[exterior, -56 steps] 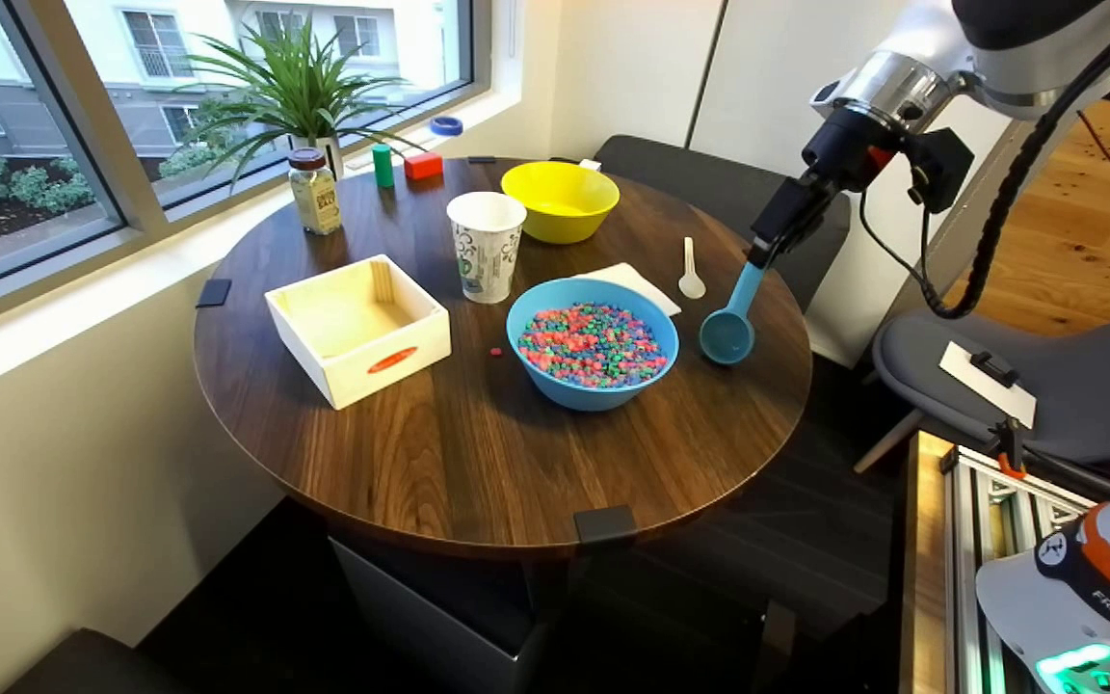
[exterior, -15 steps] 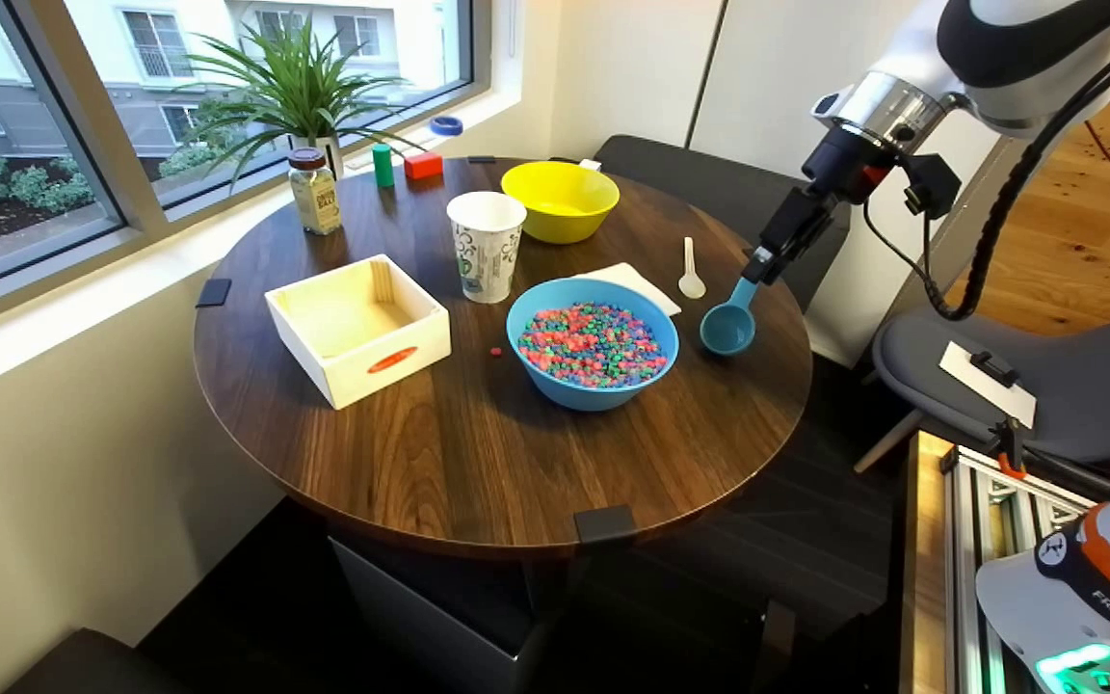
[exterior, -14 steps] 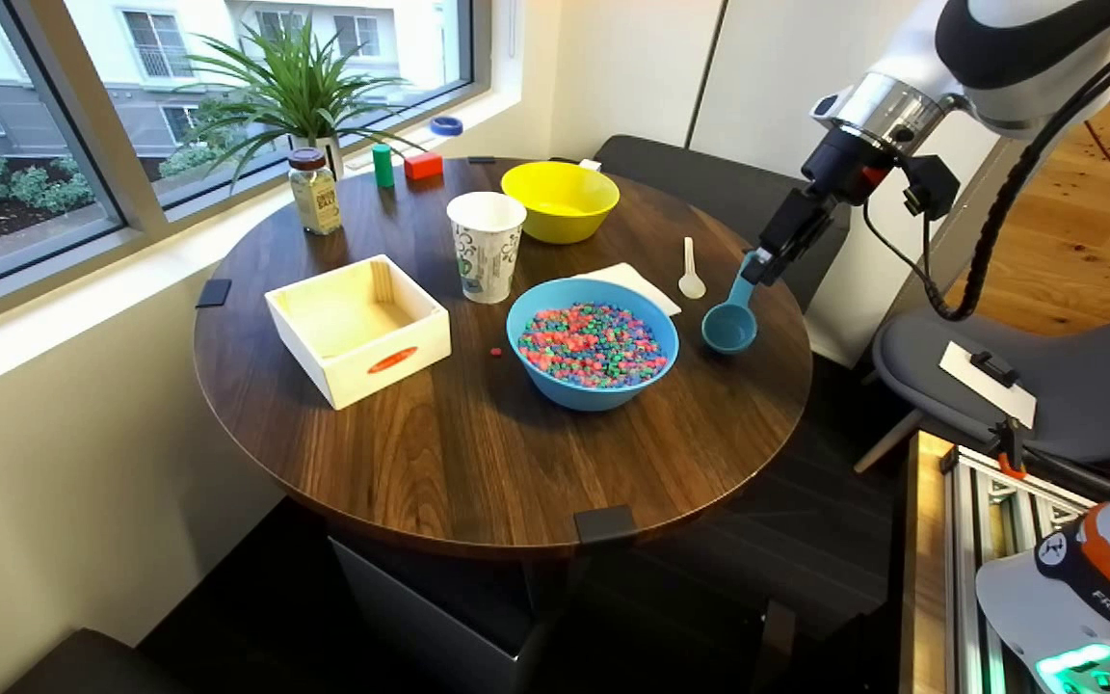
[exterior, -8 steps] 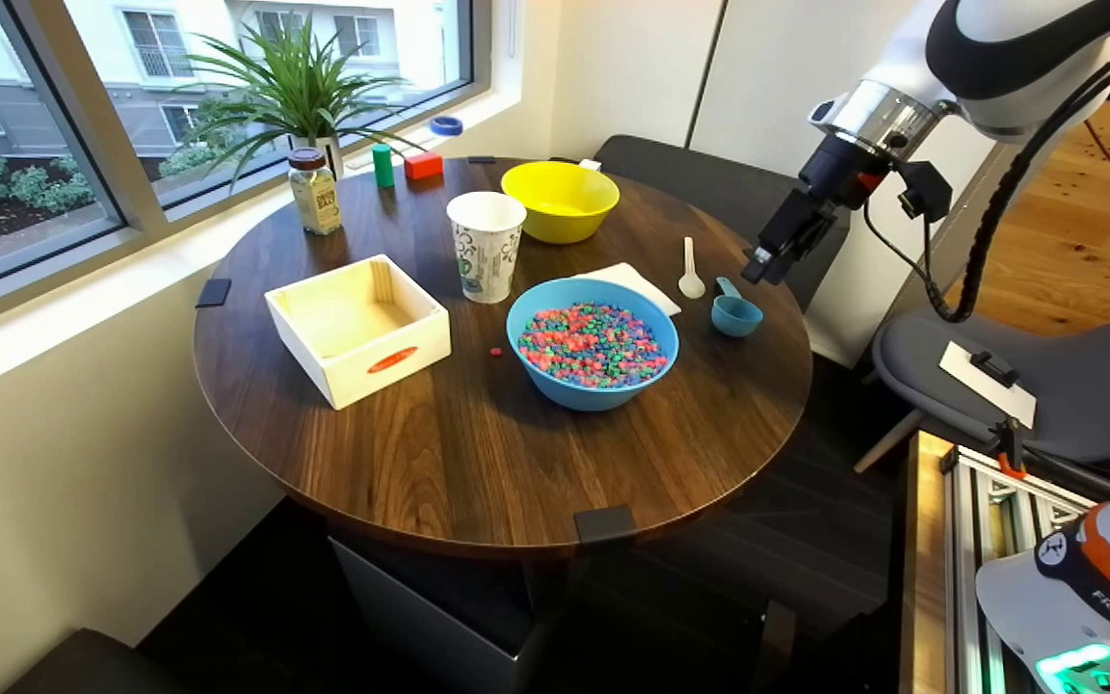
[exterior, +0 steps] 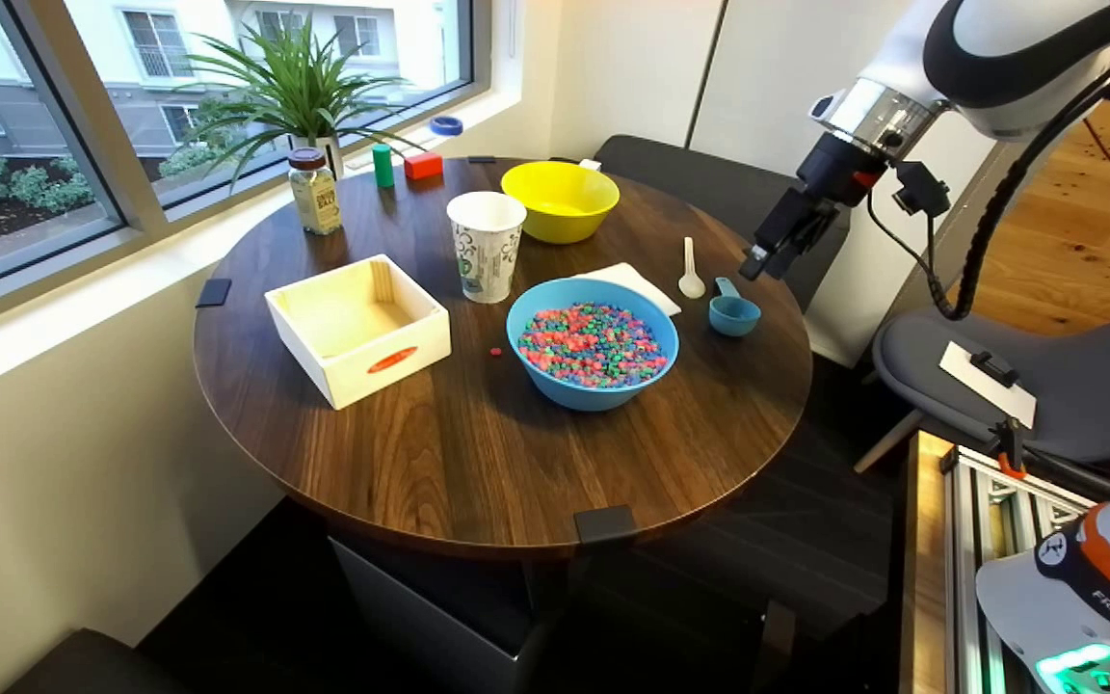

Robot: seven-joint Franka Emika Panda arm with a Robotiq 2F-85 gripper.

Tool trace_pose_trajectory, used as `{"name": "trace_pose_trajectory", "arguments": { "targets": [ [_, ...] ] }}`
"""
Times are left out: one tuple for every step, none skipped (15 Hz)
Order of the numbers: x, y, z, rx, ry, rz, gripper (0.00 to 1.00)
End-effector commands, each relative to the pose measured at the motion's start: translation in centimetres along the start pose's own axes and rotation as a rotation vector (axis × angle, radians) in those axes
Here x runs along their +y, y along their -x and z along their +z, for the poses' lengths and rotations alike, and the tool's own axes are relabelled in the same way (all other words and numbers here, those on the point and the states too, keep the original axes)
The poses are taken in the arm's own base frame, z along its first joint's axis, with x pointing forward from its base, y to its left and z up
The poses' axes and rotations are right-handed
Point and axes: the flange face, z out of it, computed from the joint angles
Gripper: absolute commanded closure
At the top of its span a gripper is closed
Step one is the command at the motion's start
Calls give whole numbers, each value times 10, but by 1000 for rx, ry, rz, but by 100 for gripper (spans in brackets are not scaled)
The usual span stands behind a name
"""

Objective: Turn the blue ladle over

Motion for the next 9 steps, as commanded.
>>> {"name": "trace_pose_trajectory", "arguments": {
  "targets": [
    [-11,3,-10,15,69,11,0],
    [-16,3,-14,15,88,13,0],
    [-21,4,-17,19,109,20,0],
    [-26,4,-21,26,132,34,0],
    [-31,5,-26,37,149,46,0],
    [-38,7,-31,45,167,60,0],
    [-43,9,-35,54,185,74,0],
    [-49,12,-41,67,207,99,0],
    [-54,14,-45,82,232,122,0]
  ]
}}
